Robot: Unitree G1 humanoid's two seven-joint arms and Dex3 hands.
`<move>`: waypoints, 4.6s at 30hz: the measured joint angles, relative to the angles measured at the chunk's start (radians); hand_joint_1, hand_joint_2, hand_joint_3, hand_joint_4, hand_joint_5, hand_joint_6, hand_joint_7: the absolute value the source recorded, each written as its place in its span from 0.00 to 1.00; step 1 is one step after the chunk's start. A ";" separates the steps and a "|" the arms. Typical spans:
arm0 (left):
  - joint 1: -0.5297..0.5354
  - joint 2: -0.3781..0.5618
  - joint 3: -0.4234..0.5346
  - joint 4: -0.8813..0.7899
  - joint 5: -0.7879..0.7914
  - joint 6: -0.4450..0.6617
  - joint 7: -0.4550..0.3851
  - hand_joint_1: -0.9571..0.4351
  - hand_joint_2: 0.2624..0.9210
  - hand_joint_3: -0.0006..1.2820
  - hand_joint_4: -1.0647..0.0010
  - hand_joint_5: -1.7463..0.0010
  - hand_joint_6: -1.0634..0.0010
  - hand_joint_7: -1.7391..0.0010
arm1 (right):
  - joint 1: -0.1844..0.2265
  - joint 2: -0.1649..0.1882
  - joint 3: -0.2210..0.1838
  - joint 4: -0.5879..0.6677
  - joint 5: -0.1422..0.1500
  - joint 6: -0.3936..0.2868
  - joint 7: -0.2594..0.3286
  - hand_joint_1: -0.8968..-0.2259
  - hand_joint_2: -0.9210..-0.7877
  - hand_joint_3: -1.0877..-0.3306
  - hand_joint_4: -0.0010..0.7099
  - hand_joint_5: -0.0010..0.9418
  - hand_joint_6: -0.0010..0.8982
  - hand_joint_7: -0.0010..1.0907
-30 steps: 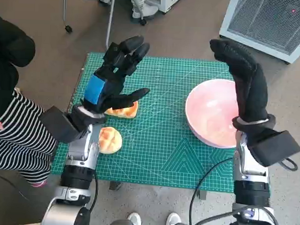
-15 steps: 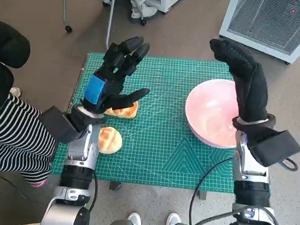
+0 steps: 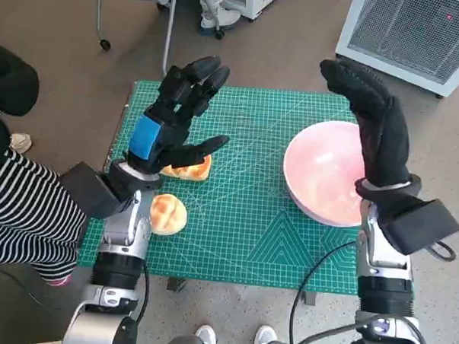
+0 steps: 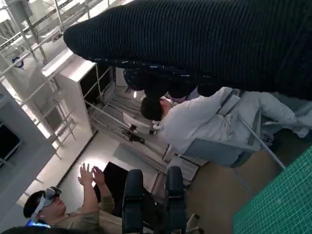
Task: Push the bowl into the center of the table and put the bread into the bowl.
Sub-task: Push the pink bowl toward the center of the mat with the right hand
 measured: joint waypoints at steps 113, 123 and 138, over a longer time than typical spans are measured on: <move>0.059 0.067 0.042 -0.009 -0.031 -0.022 -0.004 0.50 1.00 0.07 0.72 0.99 0.87 0.72 | -0.296 0.067 -0.296 0.846 0.091 0.224 -0.032 0.38 0.00 0.26 0.09 0.00 0.07 0.25; 0.079 0.068 0.044 -0.021 -0.032 -0.022 0.011 0.49 1.00 0.07 0.72 0.99 0.85 0.74 | -0.323 0.102 -0.328 0.852 0.124 0.251 -0.019 0.35 0.00 0.32 0.09 0.00 0.09 0.25; 0.101 0.068 0.044 -0.032 -0.032 -0.022 0.013 0.49 1.00 0.07 0.71 1.00 0.82 0.78 | -0.340 0.095 -0.322 0.851 0.112 0.238 -0.007 0.37 0.00 0.32 0.10 0.00 0.11 0.25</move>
